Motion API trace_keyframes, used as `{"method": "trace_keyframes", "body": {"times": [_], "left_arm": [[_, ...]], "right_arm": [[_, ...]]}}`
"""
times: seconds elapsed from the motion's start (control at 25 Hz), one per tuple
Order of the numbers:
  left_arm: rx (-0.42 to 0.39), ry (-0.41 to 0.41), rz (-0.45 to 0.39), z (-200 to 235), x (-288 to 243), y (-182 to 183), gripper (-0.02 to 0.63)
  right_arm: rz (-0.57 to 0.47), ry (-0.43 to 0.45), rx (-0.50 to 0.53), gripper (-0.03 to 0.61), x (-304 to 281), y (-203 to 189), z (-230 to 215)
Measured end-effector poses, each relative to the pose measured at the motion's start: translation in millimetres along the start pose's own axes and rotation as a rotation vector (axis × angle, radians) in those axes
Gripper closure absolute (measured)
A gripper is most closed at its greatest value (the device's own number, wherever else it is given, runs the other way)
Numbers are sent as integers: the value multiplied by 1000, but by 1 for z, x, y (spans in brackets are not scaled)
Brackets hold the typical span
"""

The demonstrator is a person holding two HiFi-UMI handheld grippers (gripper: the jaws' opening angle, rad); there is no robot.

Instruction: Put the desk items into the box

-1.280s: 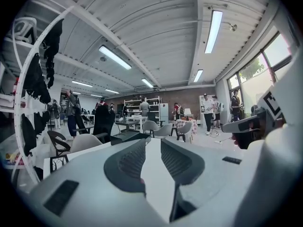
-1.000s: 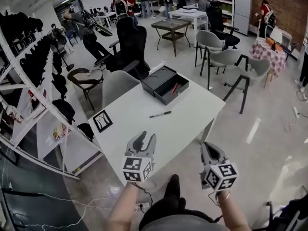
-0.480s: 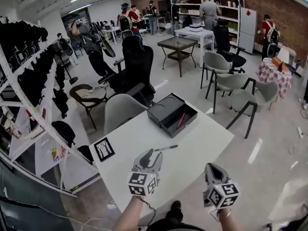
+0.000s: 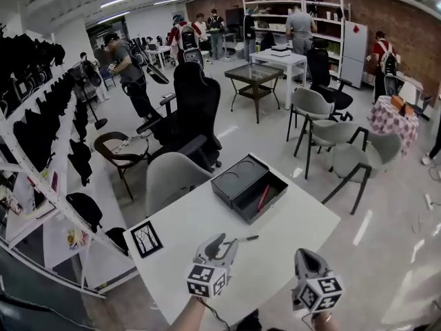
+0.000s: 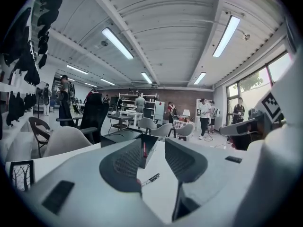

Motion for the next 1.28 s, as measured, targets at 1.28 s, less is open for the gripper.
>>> {"method": "trace_keyframes", "body": {"times": [1.28], "left_arm": [[-155, -58, 237, 19, -85, -20, 469]], "right_arm": [[45, 53, 11, 574, -54, 23, -33]]}}
Point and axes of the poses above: the fingertips, and each gripper's own axes: x backward along the fingers, z to its left, y out of its top, the point moved 4 cm from there along x, backward along the fingers, and after that the axes turned 9 degrees about z, right-handed, at the moved point
